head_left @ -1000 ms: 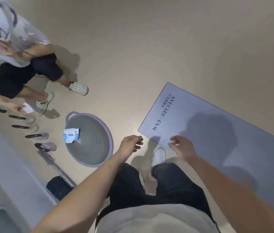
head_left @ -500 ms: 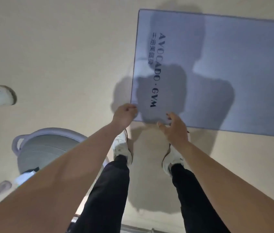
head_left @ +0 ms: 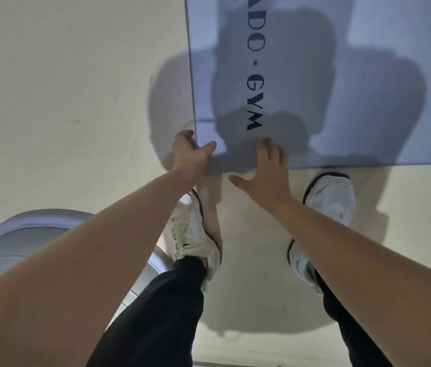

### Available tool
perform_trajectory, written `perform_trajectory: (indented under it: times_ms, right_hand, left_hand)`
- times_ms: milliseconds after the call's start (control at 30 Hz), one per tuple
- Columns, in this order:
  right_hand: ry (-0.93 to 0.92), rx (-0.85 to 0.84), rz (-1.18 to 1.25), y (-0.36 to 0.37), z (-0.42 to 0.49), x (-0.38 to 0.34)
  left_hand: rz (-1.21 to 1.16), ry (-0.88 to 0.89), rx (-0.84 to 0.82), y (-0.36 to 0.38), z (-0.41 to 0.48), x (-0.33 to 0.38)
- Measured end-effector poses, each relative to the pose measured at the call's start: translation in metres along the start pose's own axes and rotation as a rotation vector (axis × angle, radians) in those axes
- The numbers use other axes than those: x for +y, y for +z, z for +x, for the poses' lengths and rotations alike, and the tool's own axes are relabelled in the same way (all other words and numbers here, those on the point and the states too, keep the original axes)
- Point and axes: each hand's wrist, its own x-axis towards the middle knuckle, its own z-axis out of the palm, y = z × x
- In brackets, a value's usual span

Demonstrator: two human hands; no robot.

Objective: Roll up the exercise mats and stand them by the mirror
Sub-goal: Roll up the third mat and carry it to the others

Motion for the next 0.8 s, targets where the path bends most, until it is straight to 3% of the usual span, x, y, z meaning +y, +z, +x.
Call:
perform_trajectory:
  times_ms: [100,267,400,500,633,700,800]
  right_hand:
    - [0.01,0.013,0.071,-0.003,-0.011,-0.016]
    - [0.006,0.055,0.242,-0.031,-0.044,-0.056]
    - [0.008,0.18,0.257,-0.066,-0.089,-0.023]
    - [0.016,0.174,0.162,-0.086,-0.126,0.033]
    - [0.024,0.051,0.067,-0.086,-0.179,0.098]
    - [0.079,-0.046,0.02,-0.075,-0.203,0.133]
    - [0.171,-0.125,0.011,-0.068,-0.229,0.195]
  left_hand:
    - [-0.043,0.02,-0.029,-0.012,-0.012,0.024]
    - [0.106,0.183,-0.08,-0.009,-0.067,0.071]
    - [0.259,0.252,-0.255,0.009,-0.124,0.087]
    - [0.557,0.521,-0.262,0.014,-0.163,0.095]
    - [1.033,1.219,-0.066,-0.005,-0.17,0.118]
    - [1.464,1.312,-0.115,-0.004,-0.152,0.124]
    - [1.795,1.177,-0.243,0.013,-0.14,0.11]
